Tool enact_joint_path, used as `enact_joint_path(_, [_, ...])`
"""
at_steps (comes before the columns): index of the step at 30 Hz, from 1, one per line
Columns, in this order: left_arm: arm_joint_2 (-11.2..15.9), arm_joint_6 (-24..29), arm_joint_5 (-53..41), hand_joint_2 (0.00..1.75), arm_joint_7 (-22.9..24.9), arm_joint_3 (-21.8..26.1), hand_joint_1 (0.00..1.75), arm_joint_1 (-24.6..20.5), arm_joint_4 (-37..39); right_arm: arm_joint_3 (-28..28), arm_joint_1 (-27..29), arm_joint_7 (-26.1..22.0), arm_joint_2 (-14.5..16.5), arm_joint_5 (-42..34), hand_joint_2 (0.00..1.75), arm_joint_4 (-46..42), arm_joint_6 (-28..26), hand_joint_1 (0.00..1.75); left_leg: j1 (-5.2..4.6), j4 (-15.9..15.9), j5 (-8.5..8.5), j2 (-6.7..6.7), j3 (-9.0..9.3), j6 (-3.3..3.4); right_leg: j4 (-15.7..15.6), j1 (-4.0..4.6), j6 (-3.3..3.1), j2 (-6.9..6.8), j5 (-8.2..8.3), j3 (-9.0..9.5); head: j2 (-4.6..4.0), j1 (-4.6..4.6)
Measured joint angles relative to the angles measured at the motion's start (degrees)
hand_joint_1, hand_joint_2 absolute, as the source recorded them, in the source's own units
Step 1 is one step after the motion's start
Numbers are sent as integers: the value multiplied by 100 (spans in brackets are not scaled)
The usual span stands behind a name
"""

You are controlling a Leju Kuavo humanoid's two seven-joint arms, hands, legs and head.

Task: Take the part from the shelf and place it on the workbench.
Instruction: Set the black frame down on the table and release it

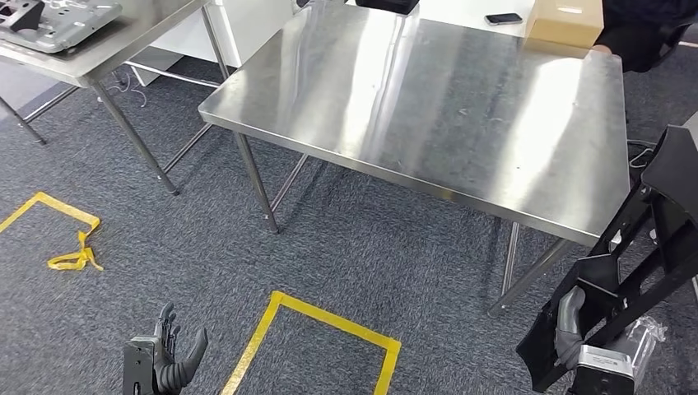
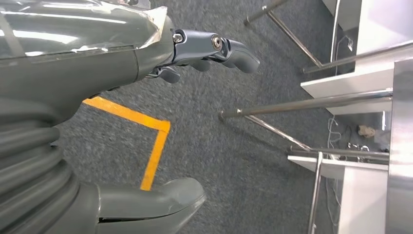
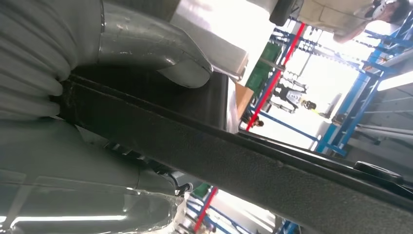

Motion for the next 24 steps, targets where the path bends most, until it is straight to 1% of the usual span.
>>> enact_joint_path(1, [10, 2, 30, 175, 0, -13, 0, -1, 4, -1, 8, 9, -1, 27, 175, -7, 5, 175, -38, -333, 165, -2, 142, 66, 0, 30, 10, 9, -39, 27, 0, 8])
enact_joint_path(2, [22, 8, 58, 175, -3, -29, 0, -4, 7, -2, 16, 30, -7, 71, 175, -16, 18, 175, -71, -577, 241, -4, 259, 101, 0, 42, 28, 18, -70, 45, 1, 10])
enact_joint_path(3, [39, 16, 90, 175, -7, -47, 0, -6, 13, -3, 24, 67, -17, 126, 175, -22, 47, 175, -99, -683, 233, -5, 319, 114, -7, 47, 51, 22, -91, 43, 1, 15])
enact_joint_path(4, [54, 22, 124, 175, -13, -63, 0, -8, 20, -2, 29, 115, -31, 185, 175, -28, 86, 175, -116, -718, 201, -5, 345, 106, -19, 53, 79, 22, -102, 49, 0, 15])
enact_joint_path(5, [68, 28, 157, 175, -22, -79, 0, -10, 23, 0, 33, 165, -49, 237, 175, -33, 126, 175, -124, -763, 189, -10, 367, 99, -41, 42, 106, 21, -112, 59, 1, 10])
enact_joint_path(7, [92, 31, 204, 175, -39, -118, 0, -10, 28, 1, 27, 238, -93, 300, 175, -40, 189, 175, -103, -861, 192, -16, 430, 112, -2, 26, 151, 11, -167, 45, 0, 11])
enact_joint_path(8, [101, 31, 215, 175, -50, -137, 0, -13, 30, -1, 18, 256, -117, 317, 175, -43, 205, 175, -86, -908, 193, -16, 471, 120, 161, 23, 161, 8, -243, -30, 0, 15])
enact_joint_path(9, [109, 31, 221, 175, -60, -157, 0, -14, 33, -4, 9, 275, -141, 329, 175, -44, 220, 175, -76, -938, 190, -16, 503, 130, 414, 10, 159, 7, -339, -165, 0, 16])
enact_joint_path(10, [117, 33, 226, 175, -69, -174, 0, -16, 40, -10, 3, 299, -160, 341, 175, -43, 240, 175, -76, -946, 179, -16, 522, 141, 761, 7, 154, 6, -455, -369, 0, 17])
enact_joint_path(11, [122, 37, 240, 175, -75, -191, 0, -16, 50, -17, -2, 333, -174, 361, 175, -38, 273, 175, -76, -945, 164, -16, 536, 148, 1144, 1, 159, 6, -559, -612, 0, 16])
enact_joint_path(12, [125, 42, 257, 175, -77, -208, 0, -15, 62, -24, -3, 373, -186, 380, 175, -32, 313, 175, -76, -944, 146, -17, 552, 149, 1411, -5, 182, 6, -600, -808, 0, 16])
enact_joint_path(13, [127, 49, 275, 175, -78, -226, 0, -14, 75, -31, -4, 413, -196, 399, 175, -25, 360, 175, -73, -943, 124, -21, 578, 145, 1507, -13, 232, 5, -554, -928, -1, 16])
enact_joint_path(14, [131, 57, 292, 175, -79, -244, 0, -13, 87, -36, -7, 448, -205, 416, 175, -19, 397, 175, -67, -943, 99, -29, 613, 133, 1362, -24, 303, 4, -405, -927, -1, 17])
enact_joint_path(15, [134, 66, 302, 175, -79, -261, 0, -13, 96, -42, -12, 471, -215, 423, 175, -15, 417, 175, -59, -942, 73, -37, 656, 113, 998, -38, 377, 0, -187, -804, -1, 17])
enact_joint_path(16, [140, 77, 308, 175, -79, -279, 0, -14, 104, -48, -21, 486, -223, 428, 175, -13, 430, 175, -55, -942, 45, -45, 697, 88, 587, -51, 426, -11, 39, -647, -1, 21])
enact_joint_path(17, [147, 86, 315, 175, -80, -292, 0, -15, 109, -53, -31, 495, -230, 431, 175, -10, 431, 175, -63, -939, 17, -53, 728, 57, 248, -48, 434, -20, 208, -506, -1, 23])
enact_joint_path(18, [156, 93, 319, 175, -81, -302, 0, -16, 112, -61, -42, 502, -235, 434, 175, -5, 433, 175, -74, -937, -3, -57, 745, 27, 47, -42, 396, -25, 306, -416, 0, 24])
enact_joint_path(19, [165, 97, 322, 175, -82, -308, 0, -16, 114, -68, -50, 510, -237, 437, 175, 1, 435, 175, -84, -939, -14, -59, 752, 0, -17, -28, 334, -28, 341, -385, 0, 22])
enact_joint_path(20, [172, 101, 327, 175, -85, -311, 0, -17, 114, -74, -56, 518, -238, 439, 175, 7, 448, 175, -89, -945, -20, -59, 757, -24, -28, -11, 272, -23, 345, -375, 0, 18])
enact_joint_path(21, [178, 106, 330, 175, -87, -315, 0, -18, 114, -80, -62, 525, -239, 441, 175, 10, 464, 175, -84, -951, -27, -55, 760, -47, -32, -18, 212, -18, 350, -367, 0, 14])
enact_joint_path(22, [182, 111, 334, 175, -92, -319, 0, -20, 114, -84, -70, 533, -238, 441, 175, 12, 487, 175, -75, -923, -54, -48, 749, -73, -41, -28, 167, -16, 351, -355, -1, 10])
enact_joint_path(23, [185, 117, 337, 175, -97, -326, 0, -26, 113, -86, -82, 541, -237, 443, 175, 13, 511, 175, -66, -811, -130, -40, 699, -100, -52, -42, 117, -16, 349, -338, -1, 1])
enact_joint_path(24, [191, 124, 340, 175, -101, -333, 0, -33, 111, -87, -93, 550, -234, 447, 175, 14, 525, 175, -58, -588, -257, -32, 592, -127, -61, -58, 74, -16, 345, -320, -1, -8])
